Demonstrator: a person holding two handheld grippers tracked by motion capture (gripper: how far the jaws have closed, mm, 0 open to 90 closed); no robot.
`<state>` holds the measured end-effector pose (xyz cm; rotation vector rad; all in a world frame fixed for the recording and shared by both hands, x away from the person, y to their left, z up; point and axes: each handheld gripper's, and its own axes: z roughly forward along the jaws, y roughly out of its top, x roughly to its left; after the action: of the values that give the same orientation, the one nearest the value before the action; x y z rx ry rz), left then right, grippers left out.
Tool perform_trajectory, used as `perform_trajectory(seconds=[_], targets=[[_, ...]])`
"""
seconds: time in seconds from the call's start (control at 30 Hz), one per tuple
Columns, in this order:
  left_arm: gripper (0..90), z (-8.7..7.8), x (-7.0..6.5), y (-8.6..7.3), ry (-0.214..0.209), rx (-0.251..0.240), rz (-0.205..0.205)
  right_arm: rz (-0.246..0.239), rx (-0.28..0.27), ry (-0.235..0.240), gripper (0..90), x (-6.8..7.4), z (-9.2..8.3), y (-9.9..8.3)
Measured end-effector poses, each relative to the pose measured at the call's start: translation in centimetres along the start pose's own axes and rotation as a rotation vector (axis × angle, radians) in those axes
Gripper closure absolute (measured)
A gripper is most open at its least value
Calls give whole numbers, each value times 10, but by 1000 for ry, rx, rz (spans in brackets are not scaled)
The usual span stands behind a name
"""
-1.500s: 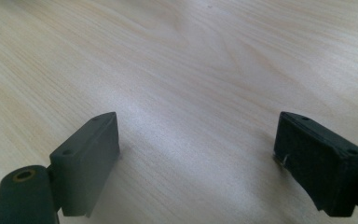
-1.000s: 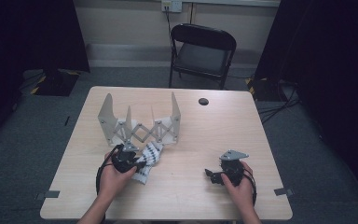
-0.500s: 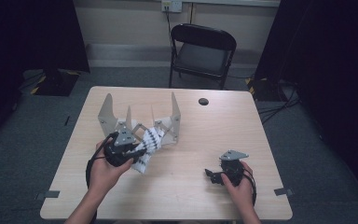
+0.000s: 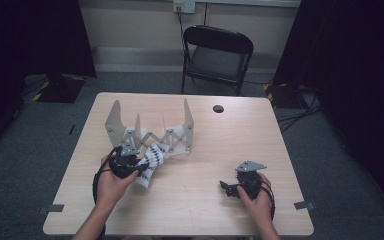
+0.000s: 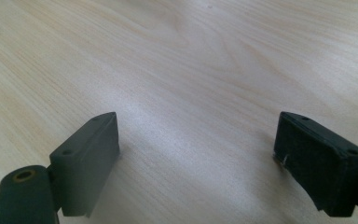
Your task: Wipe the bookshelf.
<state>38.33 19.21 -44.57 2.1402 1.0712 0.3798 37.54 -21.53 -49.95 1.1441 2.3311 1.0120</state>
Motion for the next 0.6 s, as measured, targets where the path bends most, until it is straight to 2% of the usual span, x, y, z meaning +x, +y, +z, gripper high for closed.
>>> perform_trajectory(seconds=[0.17, 0.23, 0.27, 0.4, 0.47, 0.6], targets=[[725, 9, 2, -12, -7, 15, -25, 0, 0, 0, 134, 0, 0, 0], [724, 10, 2, -15, -10, 34, -14, 0, 0, 0, 134, 0, 0, 0], [724, 11, 1, -17, -14, 38, -23, 0, 0, 0, 134, 0, 0, 0], [724, 15, 0, -23, -21, 57, -17, 0, 0, 0, 134, 0, 0, 0], [723, 17, -1, -25, -28, 58, -31, 0, 0, 0, 134, 0, 0, 0], [723, 15, -3, -26, -37, 61, -30, 0, 0, 0, 134, 0, 0, 0]])
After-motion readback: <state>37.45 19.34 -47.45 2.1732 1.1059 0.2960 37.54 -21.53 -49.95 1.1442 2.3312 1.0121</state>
